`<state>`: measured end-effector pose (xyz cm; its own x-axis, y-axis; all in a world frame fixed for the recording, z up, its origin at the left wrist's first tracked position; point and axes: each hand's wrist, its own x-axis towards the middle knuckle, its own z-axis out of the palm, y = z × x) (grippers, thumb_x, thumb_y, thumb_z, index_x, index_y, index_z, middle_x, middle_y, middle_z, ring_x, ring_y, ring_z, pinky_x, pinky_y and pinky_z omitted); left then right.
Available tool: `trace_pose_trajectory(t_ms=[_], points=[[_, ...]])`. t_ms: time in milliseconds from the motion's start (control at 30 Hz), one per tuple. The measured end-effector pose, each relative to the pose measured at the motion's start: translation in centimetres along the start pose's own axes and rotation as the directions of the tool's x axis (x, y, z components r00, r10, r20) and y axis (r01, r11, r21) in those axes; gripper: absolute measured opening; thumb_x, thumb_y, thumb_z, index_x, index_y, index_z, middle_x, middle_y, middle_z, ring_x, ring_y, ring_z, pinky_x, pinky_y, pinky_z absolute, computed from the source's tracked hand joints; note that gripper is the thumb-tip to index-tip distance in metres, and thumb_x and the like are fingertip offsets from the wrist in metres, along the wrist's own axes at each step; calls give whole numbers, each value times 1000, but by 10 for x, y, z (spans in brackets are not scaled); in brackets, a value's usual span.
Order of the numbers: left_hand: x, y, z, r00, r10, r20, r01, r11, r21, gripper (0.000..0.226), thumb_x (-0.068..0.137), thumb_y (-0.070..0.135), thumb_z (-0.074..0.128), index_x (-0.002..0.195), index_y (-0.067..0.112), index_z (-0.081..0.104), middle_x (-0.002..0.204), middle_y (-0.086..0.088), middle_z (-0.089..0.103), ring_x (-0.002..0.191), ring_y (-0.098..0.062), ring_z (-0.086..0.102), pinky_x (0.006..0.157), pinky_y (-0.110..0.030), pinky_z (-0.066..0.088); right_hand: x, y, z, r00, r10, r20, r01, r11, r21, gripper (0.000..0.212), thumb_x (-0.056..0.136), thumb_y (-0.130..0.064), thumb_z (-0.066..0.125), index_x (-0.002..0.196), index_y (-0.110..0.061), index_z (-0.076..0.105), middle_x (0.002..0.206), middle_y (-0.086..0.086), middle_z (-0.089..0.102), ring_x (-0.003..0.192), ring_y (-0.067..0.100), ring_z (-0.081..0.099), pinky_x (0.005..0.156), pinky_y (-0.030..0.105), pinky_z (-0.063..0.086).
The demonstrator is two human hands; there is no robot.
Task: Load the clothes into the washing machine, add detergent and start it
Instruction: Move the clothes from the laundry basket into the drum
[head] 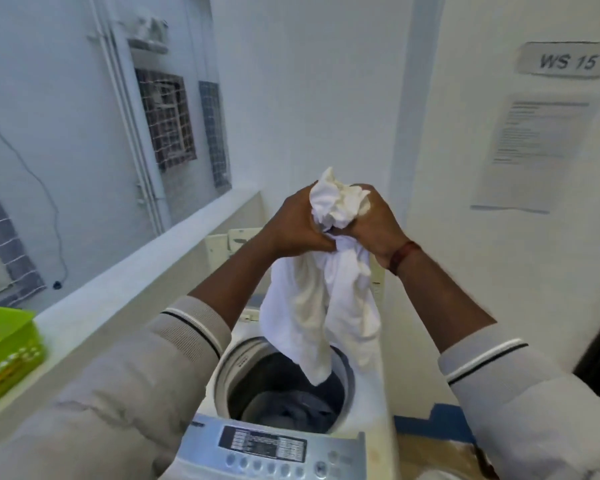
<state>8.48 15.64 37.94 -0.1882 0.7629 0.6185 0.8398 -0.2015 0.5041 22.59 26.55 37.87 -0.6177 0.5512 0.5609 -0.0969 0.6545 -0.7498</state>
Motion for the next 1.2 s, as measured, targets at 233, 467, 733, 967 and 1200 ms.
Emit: trace_pose_trajectory(t_ms=[233, 467, 733, 967, 1200], points=[[-57, -85, -19, 996, -86, 34, 90, 987, -135, 69, 50, 5, 92, 110, 16, 61, 105, 19, 57, 97, 27, 48, 82, 2, 34, 8, 70, 110, 986, 162, 42, -159, 985, -68, 75, 43, -58, 91, 96, -14, 63, 91, -2, 72, 82, 5, 63, 76, 44, 57], [-152, -171, 35, 820, -389, 420, 421, 907, 19, 71, 56, 26, 84, 115, 0, 55, 114, -10, 60, 107, -9, 55, 97, -23, 41, -92, 156, 185, 752, 610, 250, -603, 789, -112, 88, 47, -49, 94, 118, -16, 55, 109, 8, 64, 104, 24, 59, 95, 43, 48], [-224, -217, 81, 707, -551, 442, 515, 831, 212, 66, 81, 15, 72, 139, 11, 42, 144, -9, 44, 136, -23, 36, 111, -28, 25, -170, 218, 197, 681, 709, 185, -539, 656, -529, 113, 62, -48, 80, 152, -20, 19, 155, 9, 32, 140, 27, 33, 114, 37, 33], [-214, -209, 126, 723, -496, 481, 442, 867, 229, 65, 81, 38, 69, 139, 25, 41, 143, 0, 46, 133, -19, 41, 111, -38, 36, -170, 231, 175, 742, 648, 172, -521, 718, -460, 108, 58, -60, 73, 149, -20, 29, 151, 5, 38, 139, 24, 37, 113, 42, 35], [-184, -175, 201, 705, -441, 556, 410, 893, 189, 74, 80, 32, 71, 143, 18, 37, 148, -7, 41, 135, -24, 39, 112, -38, 34, -204, 244, 79, 771, 634, 64, -537, 700, -470, 88, 78, -40, 76, 149, -27, 27, 156, 1, 28, 144, 21, 24, 117, 42, 24]])
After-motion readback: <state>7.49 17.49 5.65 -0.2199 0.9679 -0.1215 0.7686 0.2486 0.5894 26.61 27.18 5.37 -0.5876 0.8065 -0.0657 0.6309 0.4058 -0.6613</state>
